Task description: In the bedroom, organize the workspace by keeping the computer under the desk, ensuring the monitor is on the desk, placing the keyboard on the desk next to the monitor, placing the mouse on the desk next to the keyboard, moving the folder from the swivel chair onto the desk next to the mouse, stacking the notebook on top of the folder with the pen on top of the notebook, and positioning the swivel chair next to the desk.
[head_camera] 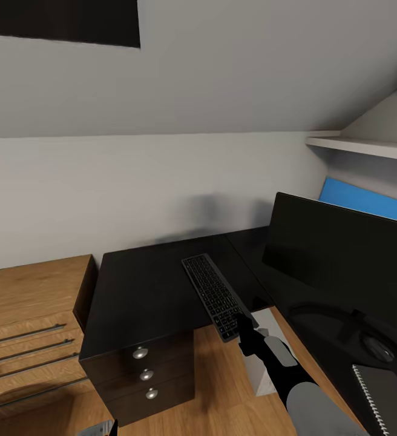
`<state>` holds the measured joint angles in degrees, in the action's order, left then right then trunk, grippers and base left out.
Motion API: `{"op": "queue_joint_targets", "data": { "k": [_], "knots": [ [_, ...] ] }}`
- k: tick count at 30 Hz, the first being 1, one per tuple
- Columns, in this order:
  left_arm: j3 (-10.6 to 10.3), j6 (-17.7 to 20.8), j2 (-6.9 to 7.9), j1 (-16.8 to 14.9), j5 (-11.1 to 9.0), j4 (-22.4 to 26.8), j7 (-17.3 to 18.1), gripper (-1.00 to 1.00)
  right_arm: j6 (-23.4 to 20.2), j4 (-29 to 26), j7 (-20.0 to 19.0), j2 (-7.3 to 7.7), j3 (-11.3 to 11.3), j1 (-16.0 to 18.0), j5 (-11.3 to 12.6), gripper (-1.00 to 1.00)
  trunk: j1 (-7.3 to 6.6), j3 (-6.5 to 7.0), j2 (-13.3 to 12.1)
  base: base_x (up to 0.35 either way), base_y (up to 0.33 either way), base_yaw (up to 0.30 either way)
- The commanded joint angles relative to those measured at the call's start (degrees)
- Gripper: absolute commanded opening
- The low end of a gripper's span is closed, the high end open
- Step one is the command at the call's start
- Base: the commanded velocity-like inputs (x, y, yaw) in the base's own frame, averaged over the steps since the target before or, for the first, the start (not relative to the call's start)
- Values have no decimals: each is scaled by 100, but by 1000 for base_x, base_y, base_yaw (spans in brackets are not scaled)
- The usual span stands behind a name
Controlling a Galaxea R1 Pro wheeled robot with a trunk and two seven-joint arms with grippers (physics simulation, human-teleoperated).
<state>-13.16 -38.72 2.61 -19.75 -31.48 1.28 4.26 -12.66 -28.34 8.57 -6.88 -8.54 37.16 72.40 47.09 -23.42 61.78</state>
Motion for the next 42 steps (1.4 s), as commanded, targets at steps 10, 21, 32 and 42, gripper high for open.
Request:
{"op": "queue_joint_targets", "data": {
  "k": [10, 21, 32, 42],
  "knots": [
    [-20, -12, 3, -4, -60, -5, 43, 100, -26, -12, 40, -6, -34, 2, 37, 100, 0, -6, 4, -18, 0, 0],
    [-20, -5, 3, -5, -60, -5, 40, 100, -26, -6, 40, -6, -34, 2, 35, 100, 0, -6, 4, -246, 0, 0],
    [-20, -5, 3, -3, -60, -5, 40, 100, -19, 38, 40, -6, -34, 2, 29, 100, 0, -6, 4, -316, -8, 0],
    [-20, -4, 3, -4, -60, -5, 40, 100, -4, 215, 20, 6, -14, 2, -21, 100, 0, -6, 4, -272, -70, 0]
  ]
}}
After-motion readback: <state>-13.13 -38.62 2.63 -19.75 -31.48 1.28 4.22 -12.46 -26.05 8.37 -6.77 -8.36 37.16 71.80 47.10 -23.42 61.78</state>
